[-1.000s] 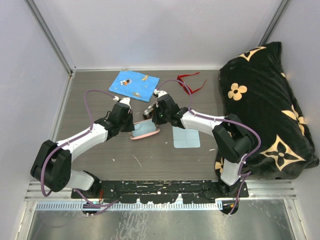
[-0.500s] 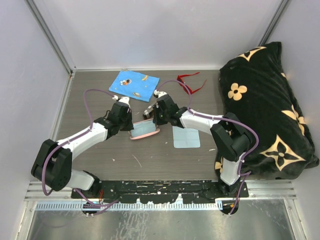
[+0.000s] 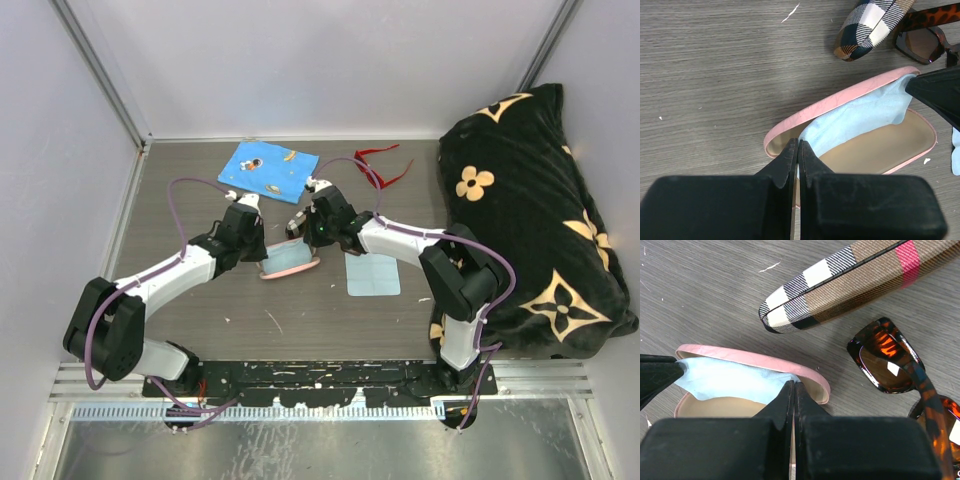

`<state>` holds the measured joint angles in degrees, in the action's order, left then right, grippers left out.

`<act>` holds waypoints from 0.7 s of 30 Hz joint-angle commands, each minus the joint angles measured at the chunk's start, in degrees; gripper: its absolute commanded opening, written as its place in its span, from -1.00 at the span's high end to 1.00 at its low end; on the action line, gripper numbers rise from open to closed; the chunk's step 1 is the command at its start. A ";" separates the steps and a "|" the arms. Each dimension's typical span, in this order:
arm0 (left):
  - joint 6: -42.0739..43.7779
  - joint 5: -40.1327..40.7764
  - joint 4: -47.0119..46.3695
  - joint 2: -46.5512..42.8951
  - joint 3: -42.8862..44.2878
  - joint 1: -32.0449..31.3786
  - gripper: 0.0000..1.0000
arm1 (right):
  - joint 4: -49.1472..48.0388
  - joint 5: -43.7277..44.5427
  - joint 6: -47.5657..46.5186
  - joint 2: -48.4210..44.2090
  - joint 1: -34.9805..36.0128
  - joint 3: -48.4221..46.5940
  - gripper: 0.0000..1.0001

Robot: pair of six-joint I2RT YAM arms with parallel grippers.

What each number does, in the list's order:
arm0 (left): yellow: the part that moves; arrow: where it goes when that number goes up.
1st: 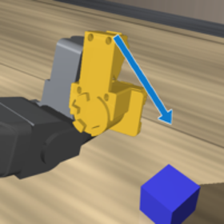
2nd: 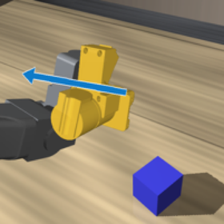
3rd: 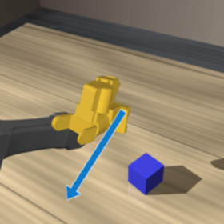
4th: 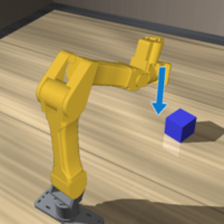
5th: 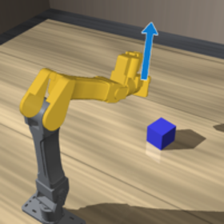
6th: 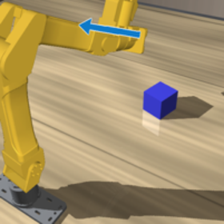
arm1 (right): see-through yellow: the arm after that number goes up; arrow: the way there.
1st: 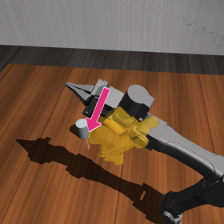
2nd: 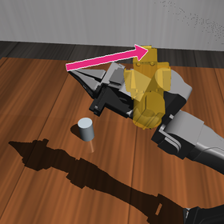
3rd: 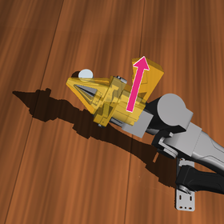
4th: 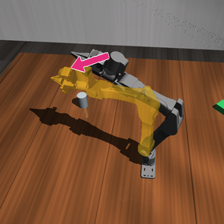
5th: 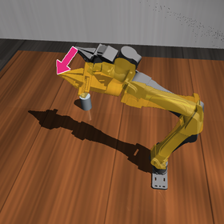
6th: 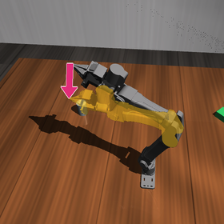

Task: Organize the sunglasses
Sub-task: Place the glasses cleaning cloth in the sunglasses case.

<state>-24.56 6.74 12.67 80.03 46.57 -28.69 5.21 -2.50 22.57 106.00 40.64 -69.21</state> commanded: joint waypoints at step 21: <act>0.30 3.28 -2.11 -2.15 -1.71 0.38 0.56 | -1.41 -1.05 -1.03 -0.90 -0.21 -3.02 0.80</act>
<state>-24.60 8.14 12.64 80.31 45.25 -28.69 5.28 -2.85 22.52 106.54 40.64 -69.76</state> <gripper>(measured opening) 0.192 0.079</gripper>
